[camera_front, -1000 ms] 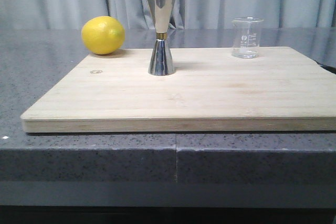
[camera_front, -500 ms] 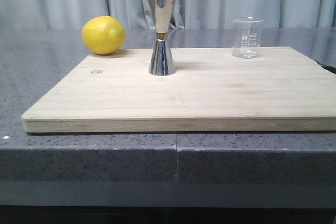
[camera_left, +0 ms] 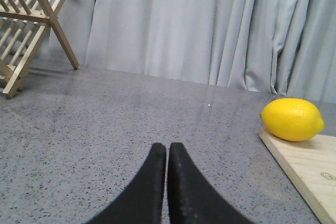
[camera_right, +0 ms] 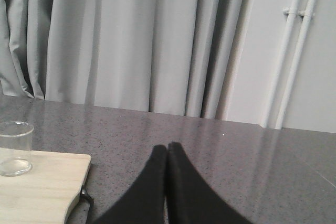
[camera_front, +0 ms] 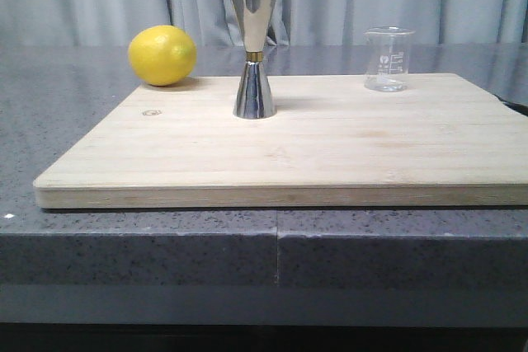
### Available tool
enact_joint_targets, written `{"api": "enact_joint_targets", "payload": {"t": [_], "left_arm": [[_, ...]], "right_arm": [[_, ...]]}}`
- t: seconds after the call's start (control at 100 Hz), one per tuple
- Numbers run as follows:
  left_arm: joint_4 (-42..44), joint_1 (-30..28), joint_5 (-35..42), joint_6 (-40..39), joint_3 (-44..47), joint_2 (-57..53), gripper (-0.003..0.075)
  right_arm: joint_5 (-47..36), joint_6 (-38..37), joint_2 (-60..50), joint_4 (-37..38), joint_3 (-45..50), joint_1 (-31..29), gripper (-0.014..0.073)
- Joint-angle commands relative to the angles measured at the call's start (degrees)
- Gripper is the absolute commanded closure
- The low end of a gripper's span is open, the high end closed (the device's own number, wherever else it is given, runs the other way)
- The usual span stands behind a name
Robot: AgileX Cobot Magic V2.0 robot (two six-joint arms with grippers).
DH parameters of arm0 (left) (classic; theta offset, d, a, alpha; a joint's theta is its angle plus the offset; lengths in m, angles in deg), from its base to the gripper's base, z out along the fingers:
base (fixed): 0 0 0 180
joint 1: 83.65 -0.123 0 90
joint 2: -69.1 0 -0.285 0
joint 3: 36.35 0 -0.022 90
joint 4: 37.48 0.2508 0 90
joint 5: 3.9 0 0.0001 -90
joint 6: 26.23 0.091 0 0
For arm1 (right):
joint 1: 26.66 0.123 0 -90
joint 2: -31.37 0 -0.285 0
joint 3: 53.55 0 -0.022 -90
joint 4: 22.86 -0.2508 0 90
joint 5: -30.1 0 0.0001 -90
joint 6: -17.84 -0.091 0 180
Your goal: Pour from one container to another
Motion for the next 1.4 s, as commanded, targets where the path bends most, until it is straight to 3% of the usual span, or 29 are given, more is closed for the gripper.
{"api": "enact_joint_targets", "payload": {"t": [0.0, 0.27, 1.3, 1.39], "left_arm": [[0.4, 0.0, 4.1, 0.8, 1.2, -1.4, 0.0741], [-0.3, 0.0, 3.7, 7.9, 1.2, -1.4, 0.0741], [-0.3, 0.0, 3.7, 8.0, 1.2, -1.4, 0.0741], [-0.3, 0.0, 3.7, 8.0, 1.2, -1.4, 0.0741]], "right_arm": [[-4.0, 0.0, 0.6, -0.1, -1.5, -0.2, 0.0662], [-4.0, 0.0, 0.6, -0.1, -1.5, -0.2, 0.0662], [-4.0, 0.4, 0.6, 1.1, -1.5, -0.2, 0.0662], [-3.7, 0.5, 0.6, -4.5, -1.0, 0.3, 0.0662]]}}
